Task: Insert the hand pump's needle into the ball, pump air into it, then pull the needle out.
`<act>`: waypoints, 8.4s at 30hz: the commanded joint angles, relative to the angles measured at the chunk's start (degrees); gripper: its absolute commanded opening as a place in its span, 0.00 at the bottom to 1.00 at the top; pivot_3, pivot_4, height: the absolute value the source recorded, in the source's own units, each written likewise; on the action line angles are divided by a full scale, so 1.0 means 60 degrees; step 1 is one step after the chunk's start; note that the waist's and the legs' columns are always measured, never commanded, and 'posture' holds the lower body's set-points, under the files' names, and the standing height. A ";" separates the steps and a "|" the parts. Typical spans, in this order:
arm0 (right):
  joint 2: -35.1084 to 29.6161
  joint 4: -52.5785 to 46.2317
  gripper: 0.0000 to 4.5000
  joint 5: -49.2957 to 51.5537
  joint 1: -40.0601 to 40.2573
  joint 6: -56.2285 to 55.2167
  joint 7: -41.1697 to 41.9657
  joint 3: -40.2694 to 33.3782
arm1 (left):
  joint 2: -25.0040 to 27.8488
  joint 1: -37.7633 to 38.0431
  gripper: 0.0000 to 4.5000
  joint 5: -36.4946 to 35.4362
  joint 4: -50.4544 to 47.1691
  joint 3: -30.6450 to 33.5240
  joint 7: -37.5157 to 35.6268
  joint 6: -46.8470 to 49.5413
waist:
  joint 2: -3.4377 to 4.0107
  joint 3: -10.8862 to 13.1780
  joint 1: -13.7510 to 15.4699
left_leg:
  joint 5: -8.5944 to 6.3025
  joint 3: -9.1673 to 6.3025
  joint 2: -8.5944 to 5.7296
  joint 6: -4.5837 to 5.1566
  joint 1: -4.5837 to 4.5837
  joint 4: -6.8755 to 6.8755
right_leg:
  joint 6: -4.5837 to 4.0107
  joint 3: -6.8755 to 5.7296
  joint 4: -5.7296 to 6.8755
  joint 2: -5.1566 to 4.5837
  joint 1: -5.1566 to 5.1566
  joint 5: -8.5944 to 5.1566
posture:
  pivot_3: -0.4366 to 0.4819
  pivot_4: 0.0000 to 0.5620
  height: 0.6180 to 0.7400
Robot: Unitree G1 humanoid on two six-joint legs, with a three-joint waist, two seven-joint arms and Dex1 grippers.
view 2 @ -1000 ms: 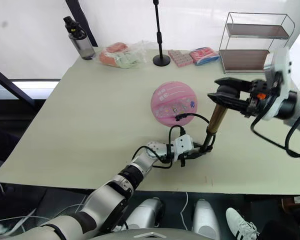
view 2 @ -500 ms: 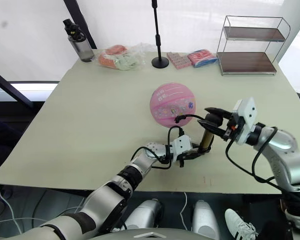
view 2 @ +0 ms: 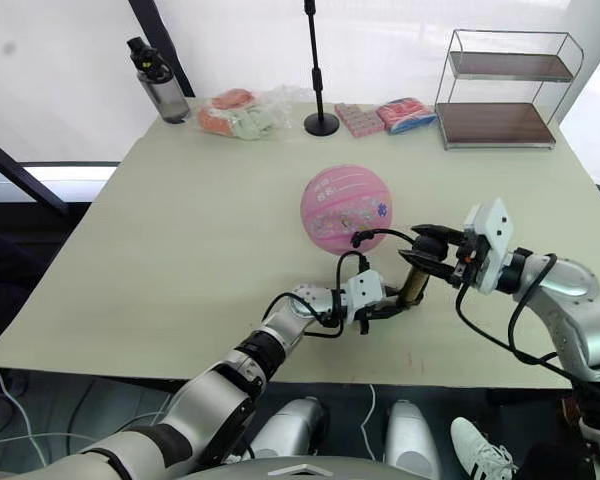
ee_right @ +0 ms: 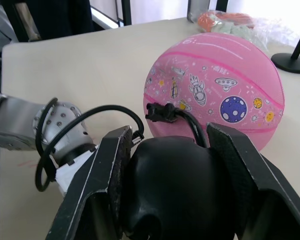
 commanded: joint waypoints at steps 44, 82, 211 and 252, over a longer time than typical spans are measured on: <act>0.1078 0.0904 0.45 -0.2059 0.1197 -0.1897 -0.0947 0.0884 | 0.0184 0.0466 0.24 0.0591 0.0682 -0.0439 -0.0065 0.0439 | -0.0051 -0.0060 -0.0010 | 0.0000 0.0000 0.0000 0.0001 0.0033 -0.0001 | 0.0003 -0.0006 0.0004 0.0002 0.0025 -0.0001 | 0.48 0.27 0.96; -0.1749 -0.0034 0.45 0.2915 -0.3543 0.2934 -0.0674 -0.2477 | 0.0100 0.0502 0.24 0.0660 0.0805 -0.0478 -0.0104 0.0284 | 0.0048 0.0012 0.0069 | 0.0019 0.0001 -0.0021 -0.0028 -0.0129 0.0012 | 0.0000 -0.0016 0.0002 -0.0042 -0.0111 0.0005 | 0.48 0.27 0.96; -0.0238 -0.0358 0.45 0.0685 -0.0852 -0.0834 -0.0120 -0.1681 | 0.0120 0.0521 0.24 0.0657 0.0790 -0.0470 -0.0128 0.0219 | 0.0085 -0.0005 0.0032 | 0.0003 -0.0061 -0.0021 -0.0007 -0.0037 -0.0012 | -0.0008 -0.0054 -0.0025 -0.0023 -0.0010 -0.0007 | 0.48 0.27 0.96; 0.0254 -0.0050 0.45 -0.0020 -0.0176 -0.2146 -0.0144 -0.1318 | 0.0039 0.0440 0.24 0.0658 0.0976 -0.0461 -0.0023 0.0120 | 0.0110 -0.0062 0.0020 | 0.0003 -0.0077 -0.0007 -0.0008 0.0011 -0.0014 | -0.0010 -0.0047 -0.0026 0.0013 0.0043 -0.0009 | 0.48 0.27 0.96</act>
